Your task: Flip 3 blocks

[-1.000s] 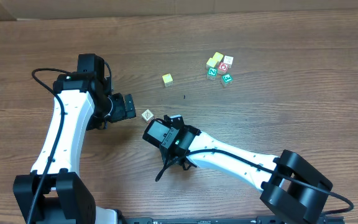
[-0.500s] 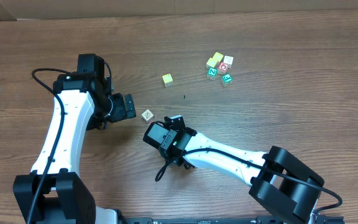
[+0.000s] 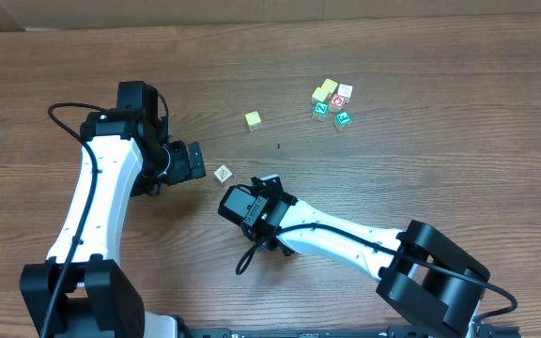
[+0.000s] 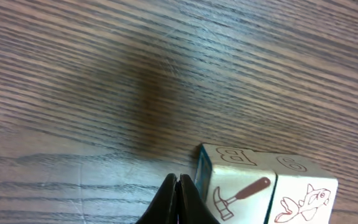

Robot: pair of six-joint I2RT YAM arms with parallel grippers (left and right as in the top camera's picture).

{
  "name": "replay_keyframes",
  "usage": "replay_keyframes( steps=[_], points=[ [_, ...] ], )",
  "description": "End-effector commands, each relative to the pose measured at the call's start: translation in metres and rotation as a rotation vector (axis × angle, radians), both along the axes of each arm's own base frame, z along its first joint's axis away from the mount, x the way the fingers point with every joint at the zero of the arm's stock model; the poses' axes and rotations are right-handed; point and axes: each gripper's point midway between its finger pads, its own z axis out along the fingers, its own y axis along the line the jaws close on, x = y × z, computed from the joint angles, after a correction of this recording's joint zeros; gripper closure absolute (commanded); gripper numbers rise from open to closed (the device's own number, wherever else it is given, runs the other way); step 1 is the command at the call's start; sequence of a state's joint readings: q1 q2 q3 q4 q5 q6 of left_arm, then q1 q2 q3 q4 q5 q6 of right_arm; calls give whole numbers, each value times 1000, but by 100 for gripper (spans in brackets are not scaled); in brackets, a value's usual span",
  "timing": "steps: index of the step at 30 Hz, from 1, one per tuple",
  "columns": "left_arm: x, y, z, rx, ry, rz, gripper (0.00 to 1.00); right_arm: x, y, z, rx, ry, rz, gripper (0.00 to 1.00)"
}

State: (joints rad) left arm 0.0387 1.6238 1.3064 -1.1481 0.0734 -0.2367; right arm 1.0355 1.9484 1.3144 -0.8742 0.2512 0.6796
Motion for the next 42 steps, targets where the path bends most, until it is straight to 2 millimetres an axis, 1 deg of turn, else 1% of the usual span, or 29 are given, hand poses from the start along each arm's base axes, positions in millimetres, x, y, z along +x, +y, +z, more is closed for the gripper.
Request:
replay_keyframes(
  steps=[1,4,8,14,16,18,21,22,23,25,27,28,29,30,32,33,34,35,36,38,39,40,41,42],
  points=[
    [6,-1,4,7,-15,-10,0,2,-4,-1,-16,-13,-2,95],
    [6,-1,4,7,-15,-10,0,1,-7,-1,-29,-6,11,95],
    [6,-1,4,7,-15,-10,0,0,-8,-1,-41,-3,46,92],
    [6,-1,4,7,-15,-10,0,0,-8,-2,-45,0,46,92],
    [6,-1,4,7,-15,-10,0,0,-8,-1,-40,0,46,93],
    [6,-1,4,7,-15,-10,0,0,-1,0,-15,5,48,96],
    [6,-1,4,7,-15,-10,0,2,12,11,34,14,57,96],
    [6,-1,4,7,-15,-10,0,2,20,18,62,18,70,96],
    [6,-1,4,7,-15,-10,0,4,23,25,76,14,74,96],
    [6,-1,4,7,-15,-10,0,8,25,38,94,1,68,96],
    [6,-1,4,7,-15,-10,0,18,24,52,112,-12,47,96],
    [6,-1,4,7,-15,-10,0,24,21,58,120,-17,30,94],
    [6,-1,4,7,-15,-10,0,30,17,63,124,-22,13,89],
    [6,-1,4,7,-15,-10,0,40,10,68,128,-27,-16,84],
    [6,-1,4,7,-15,-10,0,56,-5,72,129,-32,-70,80],
    [6,-1,4,7,-15,-10,0,68,-16,72,127,-33,-108,80],
    [6,-1,4,7,-15,-10,0,78,-29,72,122,-31,-148,76],
    [6,-1,4,7,-15,-10,0,89,-44,71,116,-30,-194,63],
    [6,-1,4,7,-15,-10,0,98,-59,71,109,-27,-235,53],
    [6,-1,4,7,-15,-10,0,115,-91,70,93,-17,-320,48],
    [6,-1,4,7,-15,-10,0,123,-111,69,84,-13,-368,40],
    [6,-1,4,7,-15,-10,0,130,-129,69,74,-7,-410,16],
    [6,-1,4,7,-15,-10,0,135,-144,68,68,-2,-450,0],
    [6,-1,4,7,-15,-10,0,140,-161,68,62,4,-494,0]
  ],
)
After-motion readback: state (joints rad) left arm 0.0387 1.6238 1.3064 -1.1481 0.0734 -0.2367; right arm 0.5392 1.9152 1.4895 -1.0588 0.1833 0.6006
